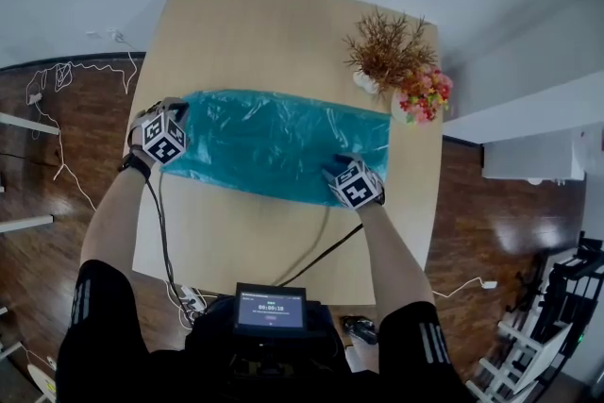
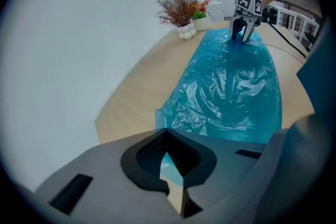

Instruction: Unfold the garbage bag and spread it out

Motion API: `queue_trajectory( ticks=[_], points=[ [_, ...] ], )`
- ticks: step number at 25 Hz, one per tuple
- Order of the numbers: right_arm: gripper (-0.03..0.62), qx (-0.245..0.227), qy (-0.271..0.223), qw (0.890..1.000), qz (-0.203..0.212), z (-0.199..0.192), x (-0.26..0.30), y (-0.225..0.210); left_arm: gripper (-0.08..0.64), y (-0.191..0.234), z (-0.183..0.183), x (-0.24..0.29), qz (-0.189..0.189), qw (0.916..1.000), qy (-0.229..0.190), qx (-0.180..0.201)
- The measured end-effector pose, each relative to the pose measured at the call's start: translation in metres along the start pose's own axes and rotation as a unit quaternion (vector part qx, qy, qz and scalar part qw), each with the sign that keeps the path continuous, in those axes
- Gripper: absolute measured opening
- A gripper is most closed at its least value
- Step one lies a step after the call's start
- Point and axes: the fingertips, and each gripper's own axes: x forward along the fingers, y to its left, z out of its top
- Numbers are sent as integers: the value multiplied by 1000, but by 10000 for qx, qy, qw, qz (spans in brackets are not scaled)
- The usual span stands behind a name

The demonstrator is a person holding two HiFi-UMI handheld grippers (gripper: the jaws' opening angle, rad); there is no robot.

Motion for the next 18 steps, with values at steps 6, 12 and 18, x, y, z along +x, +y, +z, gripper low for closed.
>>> queue_trajectory(
  ticks=[6, 12, 18],
  points=[
    [238, -21, -7, 10000, -53, -1, 1, -1, 0, -12, 21, -32, 606, 9945, -389, 763],
    [238, -186, 76, 9997, -158, 0, 0, 0, 0, -21, 36, -55, 851, 9878, -682, 1109],
    [238, -453, 189, 9984, -284, 0, 4, 1, 0, -52, 67, -93, 1013, 9747, -1121, 1647]
  ],
)
